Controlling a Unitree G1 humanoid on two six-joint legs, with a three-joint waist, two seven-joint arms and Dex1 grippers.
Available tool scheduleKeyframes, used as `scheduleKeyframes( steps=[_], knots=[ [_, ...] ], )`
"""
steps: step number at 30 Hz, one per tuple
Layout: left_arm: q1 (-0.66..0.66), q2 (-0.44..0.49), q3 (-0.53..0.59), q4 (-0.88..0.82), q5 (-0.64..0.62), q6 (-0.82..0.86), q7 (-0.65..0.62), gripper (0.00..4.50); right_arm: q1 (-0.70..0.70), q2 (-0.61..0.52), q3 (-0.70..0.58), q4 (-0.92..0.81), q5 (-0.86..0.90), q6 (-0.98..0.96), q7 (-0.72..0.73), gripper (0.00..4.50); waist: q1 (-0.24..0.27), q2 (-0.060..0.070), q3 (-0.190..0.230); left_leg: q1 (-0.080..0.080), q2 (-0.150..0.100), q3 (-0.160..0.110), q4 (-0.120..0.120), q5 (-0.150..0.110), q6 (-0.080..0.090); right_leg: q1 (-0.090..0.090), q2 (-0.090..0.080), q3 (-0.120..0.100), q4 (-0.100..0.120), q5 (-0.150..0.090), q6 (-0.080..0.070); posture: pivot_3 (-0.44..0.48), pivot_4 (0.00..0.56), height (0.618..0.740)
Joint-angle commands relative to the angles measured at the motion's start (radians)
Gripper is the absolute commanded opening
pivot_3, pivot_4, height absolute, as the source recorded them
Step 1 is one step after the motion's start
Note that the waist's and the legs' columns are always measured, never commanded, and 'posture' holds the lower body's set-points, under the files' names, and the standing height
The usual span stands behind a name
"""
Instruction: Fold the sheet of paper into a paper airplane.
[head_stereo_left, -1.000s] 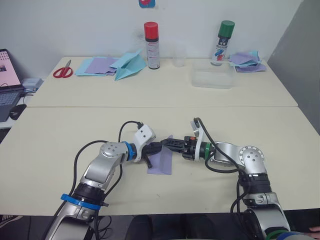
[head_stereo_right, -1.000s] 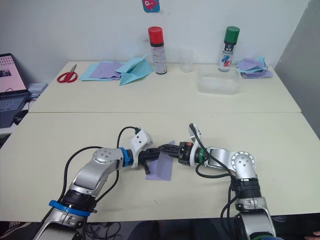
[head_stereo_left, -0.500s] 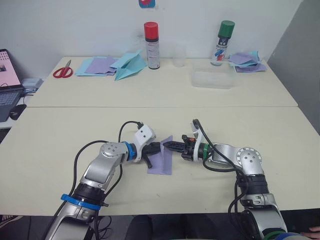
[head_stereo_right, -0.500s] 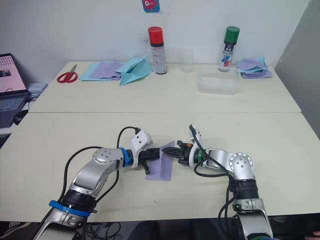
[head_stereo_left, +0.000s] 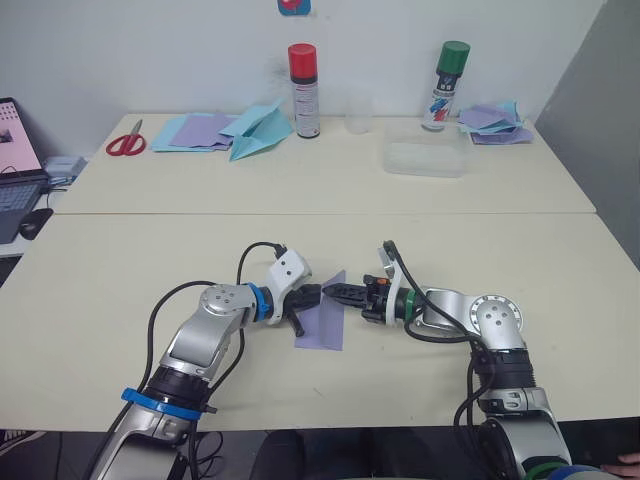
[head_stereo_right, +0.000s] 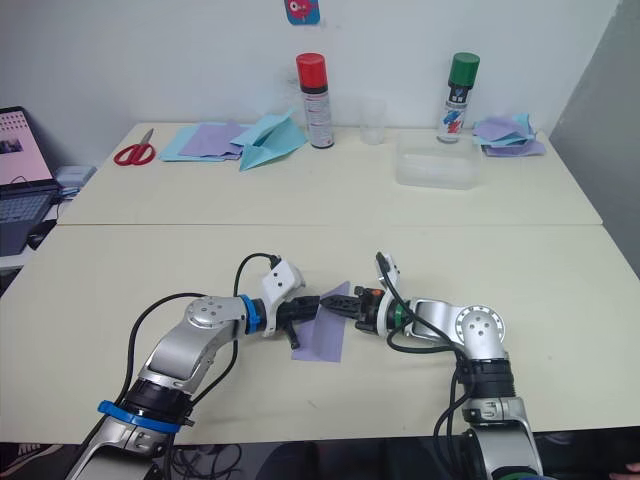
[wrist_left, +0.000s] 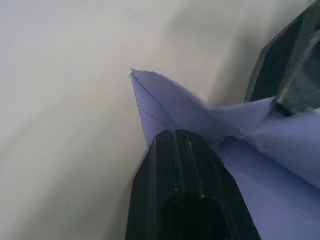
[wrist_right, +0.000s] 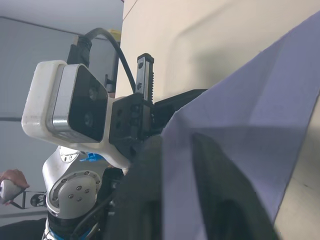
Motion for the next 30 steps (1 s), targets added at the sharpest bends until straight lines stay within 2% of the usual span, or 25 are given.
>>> scheduleKeyframes(
  steps=[1,4,15,21,30],
  knots=[
    [0.014,0.002,-0.039,0.029,0.018,0.012,-0.015,0.0,-0.014,0.009,-0.04,-0.03,0.042,0.01,0.009,1.94,0.0,0.0,0.0,0.0,0.0,0.0,0.0,0.0,0.0,0.0,0.0,0.0,0.0,0.0,0.0,0.0,0.15,0.74],
    [0.011,0.002,-0.038,0.035,0.02,0.011,-0.012,0.0,-0.018,0.03,-0.076,-0.008,0.091,0.009,-0.026,1.94,0.0,0.0,0.0,0.0,0.0,0.0,0.0,0.0,0.0,0.0,0.0,0.0,0.0,0.0,0.0,0.0,0.15,0.74],
    [0.018,0.008,-0.035,0.03,0.026,0.012,-0.007,0.0,-0.009,0.049,-0.092,0.008,0.1,0.003,-0.078,1.94,0.0,0.0,0.0,0.0,0.0,0.0,0.0,0.0,0.0,0.0,0.0,0.0,0.0,0.0,0.0,0.0,0.15,0.74],
    [0.017,0.008,-0.036,0.027,0.026,0.014,-0.006,0.0,0.005,0.045,-0.071,0.013,0.048,0.002,-0.07,0.01,0.0,0.0,0.0,0.0,0.0,0.0,0.0,0.0,0.0,0.0,0.0,0.0,0.001,0.0,0.0,0.0,0.15,0.74],
    [0.012,0.01,-0.038,0.031,0.026,0.013,-0.009,0.0,0.006,0.054,-0.069,0.005,0.015,0.016,-0.046,0.01,0.0,0.0,0.0,0.001,0.0,0.0,0.0,0.0,0.0,0.0,0.0,0.0,0.001,0.0,0.0,0.0,0.15,0.74]
  ],
)
